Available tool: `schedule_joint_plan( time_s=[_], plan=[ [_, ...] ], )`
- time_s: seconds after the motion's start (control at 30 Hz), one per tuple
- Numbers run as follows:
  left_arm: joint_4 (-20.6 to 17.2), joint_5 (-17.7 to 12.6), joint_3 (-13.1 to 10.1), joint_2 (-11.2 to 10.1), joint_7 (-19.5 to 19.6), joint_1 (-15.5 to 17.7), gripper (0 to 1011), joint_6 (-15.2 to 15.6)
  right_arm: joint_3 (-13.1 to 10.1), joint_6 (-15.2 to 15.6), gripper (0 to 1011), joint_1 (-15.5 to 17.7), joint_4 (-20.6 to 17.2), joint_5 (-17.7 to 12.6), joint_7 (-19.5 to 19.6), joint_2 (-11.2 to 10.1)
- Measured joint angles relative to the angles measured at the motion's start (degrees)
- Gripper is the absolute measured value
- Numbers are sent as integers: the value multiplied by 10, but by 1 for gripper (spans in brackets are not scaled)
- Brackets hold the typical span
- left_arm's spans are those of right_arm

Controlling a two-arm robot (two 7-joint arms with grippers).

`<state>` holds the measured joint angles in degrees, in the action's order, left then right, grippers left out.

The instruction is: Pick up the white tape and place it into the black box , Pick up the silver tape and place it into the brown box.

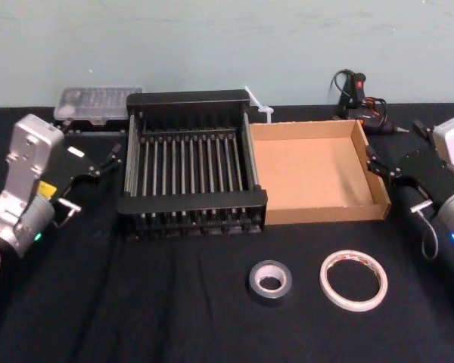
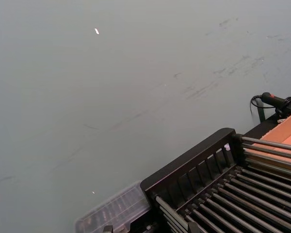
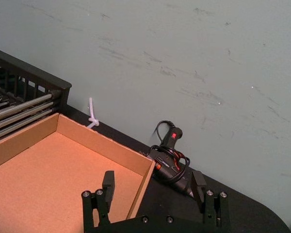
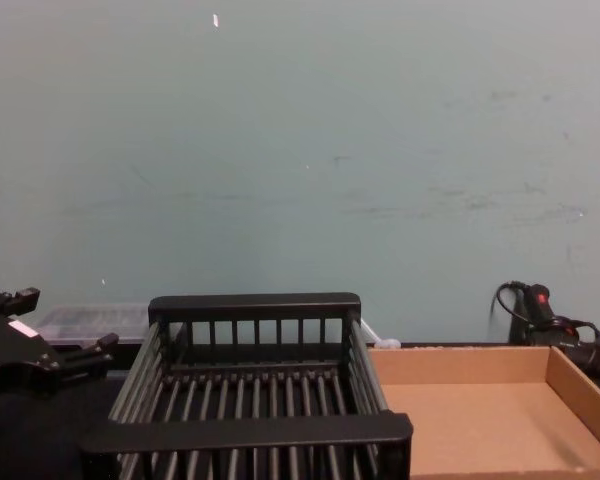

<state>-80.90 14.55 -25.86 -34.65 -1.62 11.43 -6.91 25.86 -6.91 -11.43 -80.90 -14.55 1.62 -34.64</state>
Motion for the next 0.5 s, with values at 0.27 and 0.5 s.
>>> schedule_joint_plan(
  time_s=[0.27,0.5],
  plan=[
    [0,0,0,0,0,0,1001,0,0,0,1002,0,0,0,0,0],
    [0,0,0,0,0,0,1001,0,0,0,1002,0,0,0,0,0]
  ],
)
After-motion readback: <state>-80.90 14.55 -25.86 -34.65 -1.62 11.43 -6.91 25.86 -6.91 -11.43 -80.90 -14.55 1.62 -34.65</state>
